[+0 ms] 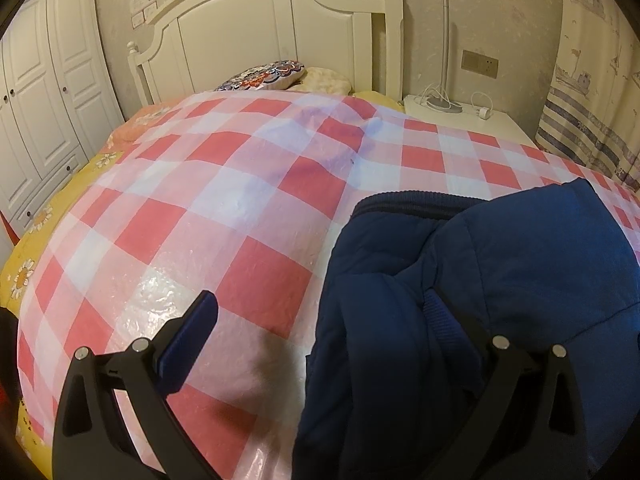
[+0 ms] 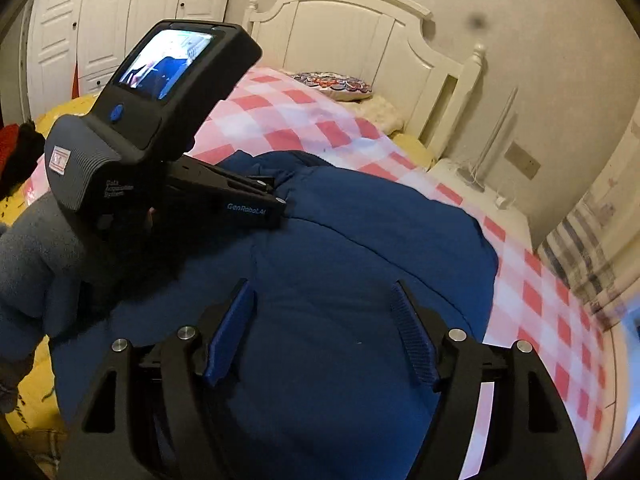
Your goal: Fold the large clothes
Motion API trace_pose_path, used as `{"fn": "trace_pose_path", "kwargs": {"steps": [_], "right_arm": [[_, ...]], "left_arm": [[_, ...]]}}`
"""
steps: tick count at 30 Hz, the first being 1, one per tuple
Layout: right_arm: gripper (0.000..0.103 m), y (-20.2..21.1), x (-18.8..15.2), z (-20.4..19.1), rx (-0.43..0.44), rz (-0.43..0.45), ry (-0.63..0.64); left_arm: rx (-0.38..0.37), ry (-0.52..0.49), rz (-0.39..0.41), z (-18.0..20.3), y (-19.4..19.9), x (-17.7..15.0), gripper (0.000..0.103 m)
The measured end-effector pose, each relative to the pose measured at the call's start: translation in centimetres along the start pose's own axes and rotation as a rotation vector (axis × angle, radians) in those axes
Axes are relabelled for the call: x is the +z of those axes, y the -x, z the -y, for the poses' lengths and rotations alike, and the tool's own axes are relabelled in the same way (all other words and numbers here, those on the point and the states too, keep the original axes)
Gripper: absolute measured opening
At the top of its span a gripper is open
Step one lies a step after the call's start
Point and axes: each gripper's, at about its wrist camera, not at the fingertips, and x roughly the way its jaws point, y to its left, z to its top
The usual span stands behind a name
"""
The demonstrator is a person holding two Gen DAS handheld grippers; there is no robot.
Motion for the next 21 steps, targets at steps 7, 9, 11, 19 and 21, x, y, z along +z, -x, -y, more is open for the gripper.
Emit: {"fn": "trace_pose_path", "kwargs": {"steps": [7,9,11,19,21], "right_arm": [[0.075,4.1,-1.4,-3.4,-0.005,0.079,0.081],[0.076,3.2,-3.1,-5.6,0.021,0.064,0.147],[0.076,3.2,-3.8,-6.0,-0.001,0.091,0.157],[0.077,3.5,-4.2,-4.9,0.041,0.102,0.105],[0.077,3.9,-4.4,-4.2,0.090,0.116,0.063]], "left_arm": [[-0.013,0.013,-0.006,-0.1,0.1,-0.1,0.101],[-0.010,0.010,-0.003,-0.1,0.1,-0.1,0.101],[-0.006,0.005,0.006,0.0,0.2,-0.3,0.101],[-0.085,0.029,-0.002,-1.4,3.2,-0.6,0.100],[-0.250,0.133,0.024,-3.8,6.2,-1.4,0.100]]}}
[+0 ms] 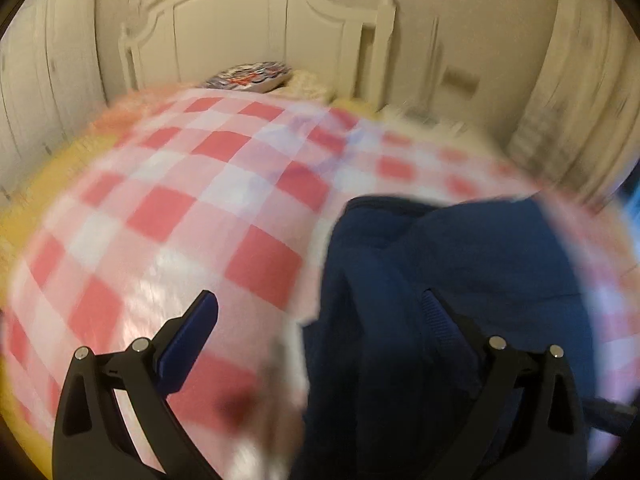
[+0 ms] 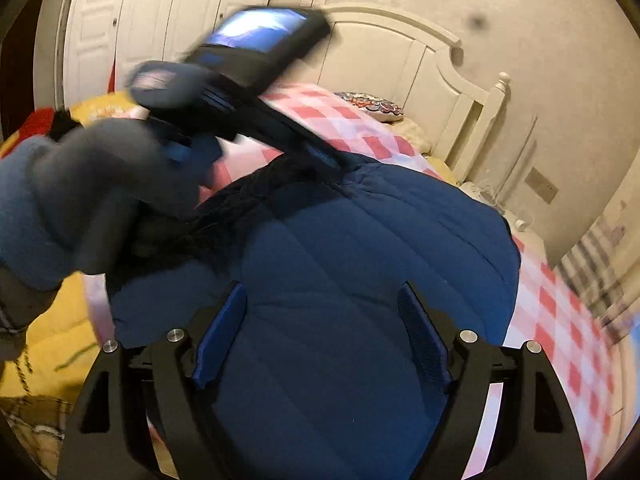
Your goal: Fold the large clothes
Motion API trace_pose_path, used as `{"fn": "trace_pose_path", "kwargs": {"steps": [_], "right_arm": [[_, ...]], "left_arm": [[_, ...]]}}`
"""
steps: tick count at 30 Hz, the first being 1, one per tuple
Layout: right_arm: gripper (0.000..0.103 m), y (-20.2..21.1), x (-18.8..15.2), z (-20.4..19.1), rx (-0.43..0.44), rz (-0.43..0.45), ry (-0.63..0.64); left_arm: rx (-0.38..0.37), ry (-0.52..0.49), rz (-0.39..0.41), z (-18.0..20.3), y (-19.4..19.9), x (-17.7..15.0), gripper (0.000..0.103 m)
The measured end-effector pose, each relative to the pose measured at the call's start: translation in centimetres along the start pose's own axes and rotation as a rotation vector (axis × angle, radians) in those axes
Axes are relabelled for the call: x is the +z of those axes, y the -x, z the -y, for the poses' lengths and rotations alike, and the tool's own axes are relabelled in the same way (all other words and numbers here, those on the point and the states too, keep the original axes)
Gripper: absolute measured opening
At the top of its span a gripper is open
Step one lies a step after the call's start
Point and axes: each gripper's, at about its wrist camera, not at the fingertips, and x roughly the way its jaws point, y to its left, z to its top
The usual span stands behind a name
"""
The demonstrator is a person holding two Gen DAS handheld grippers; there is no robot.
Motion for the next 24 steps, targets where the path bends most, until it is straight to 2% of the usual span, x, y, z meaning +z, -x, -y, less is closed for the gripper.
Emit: {"fn": "trace_pose_path", "kwargs": {"steps": [2,3,6,8,10,12,14,15,17,20,22,24], "right_arm": [[0.077,0.8,-0.1,0.9,0.043,0.022,-0.072],[0.077,1.2,-0.1,1.3,0.050,0.029,-0.088],[0.077,1.8,-0.6,0.5,0.055,0.025,-0.030],[0.078,2.0,-0.9,0.3,0.062,0.020,-0.020],[0.078,2.5,-1.0,0.7,0.083,0.018,-0.038],[0.083,3.0,-1.1,1.9,0.095,0.011,-0.089],[0.086,3.7,-1.7,4.3,0.106,0.012,-0.208],[0.094,3.9,-2.4,6.2,0.128,0.012,-0.316],[0.096,3.7,-4.7,10.1,0.222,0.010,-0.572],[0.097,1.8,-8.2,13.4,0.362,-0.055,-0.850],[0.097,0.3,-9.4,13.9,0.418,-0.103,-0.922],[0.097,-0.6,-9.8,13.6,0.478,-0.101,-0.947]], "left_arm": [[-0.149,0.048,-0.015,-0.9,1.7,-0.8,0.101],[-0.186,0.044,-0.047,-1.1,2.0,-1.5,0.101],[-0.060,-0.031,-0.097,-0.7,1.2,-3.9,0.101],[-0.109,-0.027,-0.140,-1.1,-0.3,-6.0,0.101],[-0.164,0.031,-0.148,-2.3,-0.5,-6.5,0.101],[-0.210,0.070,-0.178,-3.1,-0.7,-6.3,0.101],[-0.282,0.104,-0.225,-3.8,-0.9,-6.2,0.101],[-0.315,0.122,-0.251,-4.2,-1.2,-6.1,0.101],[-0.399,0.178,-0.308,-5.1,-2.0,-6.4,0.101],[-0.513,0.228,-0.367,-5.8,-3.2,-7.0,0.101],[-0.542,0.202,-0.371,-5.7,-3.4,-7.1,0.101],[-0.548,0.176,-0.382,-5.4,-3.5,-7.0,0.101]]}}
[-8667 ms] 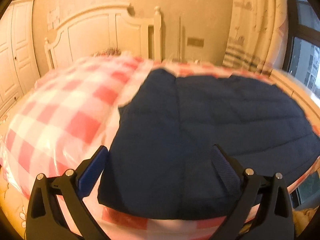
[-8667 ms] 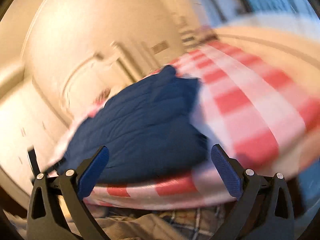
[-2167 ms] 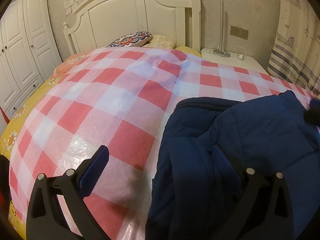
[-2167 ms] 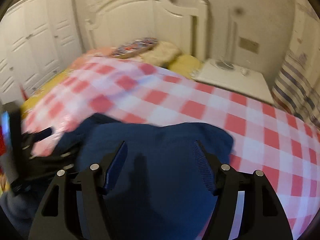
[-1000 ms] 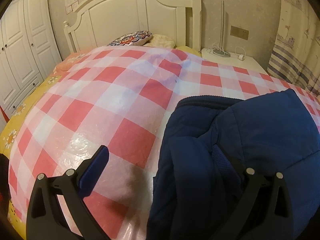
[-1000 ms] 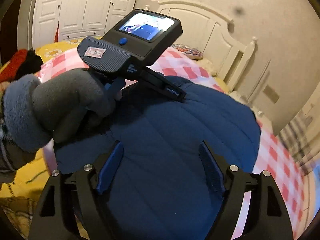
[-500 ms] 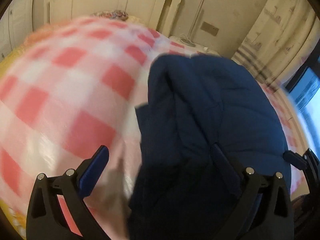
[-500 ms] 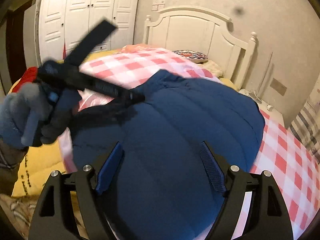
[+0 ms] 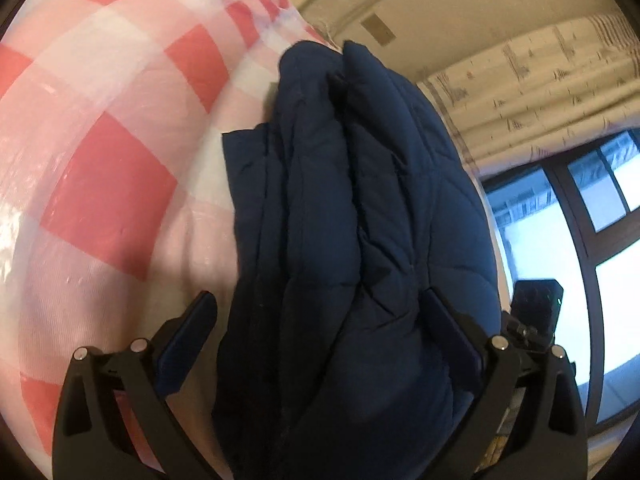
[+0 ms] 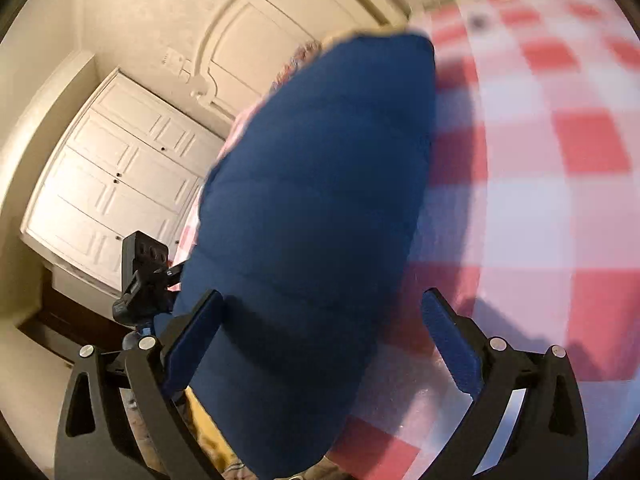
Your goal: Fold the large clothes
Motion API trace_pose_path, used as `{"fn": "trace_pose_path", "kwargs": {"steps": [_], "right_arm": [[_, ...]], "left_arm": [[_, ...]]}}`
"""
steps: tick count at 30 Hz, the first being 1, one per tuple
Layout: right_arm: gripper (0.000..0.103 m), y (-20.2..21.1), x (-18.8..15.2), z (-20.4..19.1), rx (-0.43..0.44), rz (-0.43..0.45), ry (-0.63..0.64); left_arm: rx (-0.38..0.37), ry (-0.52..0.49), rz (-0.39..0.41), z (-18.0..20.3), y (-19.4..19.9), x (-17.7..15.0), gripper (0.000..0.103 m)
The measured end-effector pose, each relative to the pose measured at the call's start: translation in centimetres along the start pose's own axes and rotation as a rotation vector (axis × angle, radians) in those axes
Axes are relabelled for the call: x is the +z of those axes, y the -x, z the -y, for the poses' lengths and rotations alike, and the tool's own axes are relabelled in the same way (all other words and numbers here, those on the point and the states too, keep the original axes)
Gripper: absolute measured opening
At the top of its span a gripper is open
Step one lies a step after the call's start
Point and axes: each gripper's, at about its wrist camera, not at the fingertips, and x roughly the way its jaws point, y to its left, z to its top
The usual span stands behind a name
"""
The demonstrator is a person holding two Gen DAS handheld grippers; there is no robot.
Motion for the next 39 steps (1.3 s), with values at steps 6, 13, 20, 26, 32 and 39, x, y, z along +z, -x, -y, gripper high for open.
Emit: {"fn": "trace_pose_path", "kwargs": {"steps": [6,13,20,26,32,39], "right_arm": [[0.099,-2.9,-0.6,-1.6,-0.009,-0.036,0.059],[0.080,-1.2,-1.8,-5.0,-0.126,0.114,0.327],[0.075,5.2,0.6,-5.6,-0.219,0.357,0.422],[0.075,9.5,5.4,-1.2,-0.318,0.441,0.417],[0.075,9.5,9.0,7.3,-0.448,0.349,0.230],[0.093,12.1,6.3,3.3,-0.623,0.522,0.242]], "left_arm": [[-0.072,-0.039,-0.054,0.4,-1.0,0.5,0.101],[-0.048,-0.104,0.105,3.5,0.2,-1.3,0.067],[-0.090,-0.167,0.207,10.6,-1.6,0.4,0.061],[-0.113,-0.179,0.172,16.3,-8.8,5.0,0.061],[-0.001,-0.126,0.100,17.8,-18.2,6.1,0.071],[0.031,-0.127,0.119,17.4,-17.1,5.8,0.080]]}}
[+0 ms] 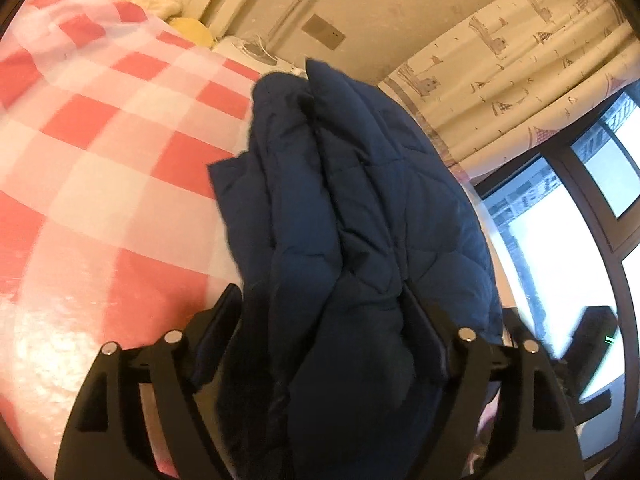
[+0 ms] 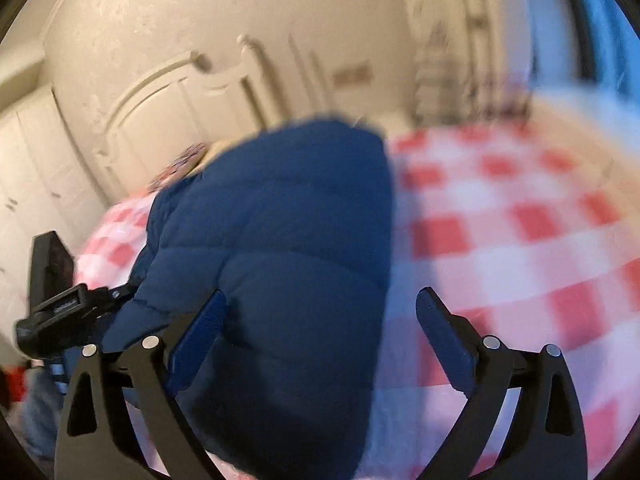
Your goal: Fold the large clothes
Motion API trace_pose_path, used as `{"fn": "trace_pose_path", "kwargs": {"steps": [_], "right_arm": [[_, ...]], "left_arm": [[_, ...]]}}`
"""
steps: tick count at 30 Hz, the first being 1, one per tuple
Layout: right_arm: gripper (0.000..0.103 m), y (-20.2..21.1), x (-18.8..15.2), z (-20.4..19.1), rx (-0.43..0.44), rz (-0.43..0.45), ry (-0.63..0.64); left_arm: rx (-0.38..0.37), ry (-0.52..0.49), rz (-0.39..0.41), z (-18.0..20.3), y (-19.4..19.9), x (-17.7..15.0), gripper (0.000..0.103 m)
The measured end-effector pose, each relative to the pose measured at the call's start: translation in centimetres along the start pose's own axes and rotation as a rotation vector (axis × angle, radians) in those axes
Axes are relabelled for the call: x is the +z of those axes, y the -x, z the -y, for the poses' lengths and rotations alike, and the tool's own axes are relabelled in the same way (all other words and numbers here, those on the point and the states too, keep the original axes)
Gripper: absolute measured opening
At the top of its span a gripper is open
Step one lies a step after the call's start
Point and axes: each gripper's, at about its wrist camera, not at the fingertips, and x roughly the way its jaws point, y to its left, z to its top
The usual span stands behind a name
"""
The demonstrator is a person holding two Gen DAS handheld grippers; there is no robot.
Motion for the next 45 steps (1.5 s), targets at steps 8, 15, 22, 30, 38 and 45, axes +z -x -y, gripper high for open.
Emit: {"fn": "trace_pose_path", "kwargs": {"steps": [8,15,22,30,38,45], "right_arm": [[0.095,0.2,-4.3,-6.6,-0.068,-0.103,0.346],[0.098,8.2,-1.3,-6.3,-0.063,0.041,0.287],[0.098,12.8,0.6,-6.9,-0.112,0.128,0.251],[0.098,12.6,-2.6,-6.3,-0.101,0.060,0.231],[0.098,11.9,-4.3,-5.7,-0.106,0.019,0.212],[0.098,12.3,-4.7,-7.1,-0.092,0.042,0.252]], "left_arm": [[0.263,-0.200,0.178,4.3,5.4,-2.1,0.093],[0.479,-0.441,0.520,12.3,15.7,-4.3,0.101],[0.486,-0.433,0.664,16.9,21.7,-7.1,0.101],[0.567,-0.466,0.481,15.8,16.7,-10.6,0.101],[0.575,-0.463,0.435,15.0,14.1,-12.5,0.101],[0.570,-0.476,0.438,15.1,14.2,-12.9,0.101]]}}
